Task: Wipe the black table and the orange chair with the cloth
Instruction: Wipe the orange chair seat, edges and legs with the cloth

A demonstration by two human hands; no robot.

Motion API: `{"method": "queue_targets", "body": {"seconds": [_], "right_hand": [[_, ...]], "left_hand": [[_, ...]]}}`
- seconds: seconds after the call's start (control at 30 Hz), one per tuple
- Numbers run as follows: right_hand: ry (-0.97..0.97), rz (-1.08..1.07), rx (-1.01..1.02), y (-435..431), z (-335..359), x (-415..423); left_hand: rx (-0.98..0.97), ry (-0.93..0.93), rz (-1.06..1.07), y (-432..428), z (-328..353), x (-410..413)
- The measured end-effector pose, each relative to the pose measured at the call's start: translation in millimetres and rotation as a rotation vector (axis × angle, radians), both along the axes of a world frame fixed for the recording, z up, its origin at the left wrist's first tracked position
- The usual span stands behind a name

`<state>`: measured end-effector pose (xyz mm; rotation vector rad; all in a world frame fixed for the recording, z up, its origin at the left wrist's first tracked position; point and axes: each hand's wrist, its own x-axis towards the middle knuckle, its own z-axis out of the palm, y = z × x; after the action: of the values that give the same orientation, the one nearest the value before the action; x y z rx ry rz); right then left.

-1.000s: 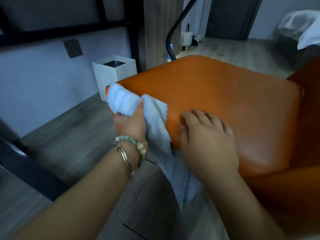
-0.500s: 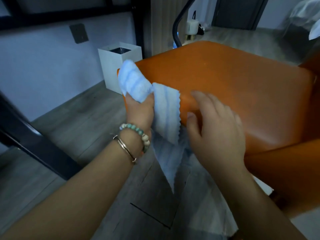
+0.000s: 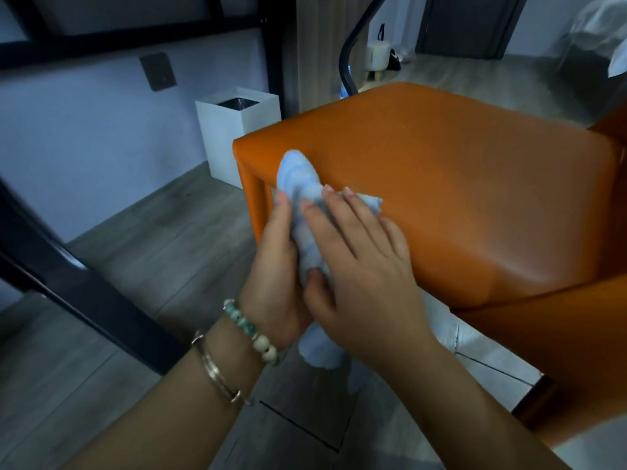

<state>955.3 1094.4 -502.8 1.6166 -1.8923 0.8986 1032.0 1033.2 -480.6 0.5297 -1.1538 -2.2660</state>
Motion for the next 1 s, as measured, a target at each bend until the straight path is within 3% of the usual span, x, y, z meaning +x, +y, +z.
{"method": "queue_targets", "body": {"seconds": [0.07,0.13,0.23,0.33,0.37,0.47,0.57,0.67,0.83,1.0], "right_hand": [[-0.003,-0.047,0.030,-4,1,-8],[0.008,-0.077,-0.031,-9,11,-16],[0.049,-0.080,-0.294,-28,38,-22],[0.036,-0.104,-0.417,-58,60,-25],[0.052,-0.116,-0.340,-66,61,-26],[0.082,-0.218,0.164,-83,46,-23],[0.078,-0.285,0.323,-80,42,-25],[0.019,-0.350,0.339,-42,43,-33],[0.017,-0.493,0.218,18,25,-37],[0.159,-0.487,0.229,-53,24,-20]], "left_hand": [[0.013,0.014,-0.129,0,-4,9],[-0.007,-0.006,-0.116,-1,-8,13],[0.015,-0.048,0.204,-11,-12,6],[-0.166,-0.137,0.532,-25,-10,-5],[-0.206,-0.158,0.598,-29,-12,-8],[-0.158,-0.165,0.631,-41,-20,-13],[-0.046,-0.130,0.554,-48,-22,-16],[-0.019,-0.152,0.496,-40,-16,-12],[-0.118,-0.188,0.227,-9,-19,-10],[-0.034,-0.141,0.379,-23,-27,-13]]}}
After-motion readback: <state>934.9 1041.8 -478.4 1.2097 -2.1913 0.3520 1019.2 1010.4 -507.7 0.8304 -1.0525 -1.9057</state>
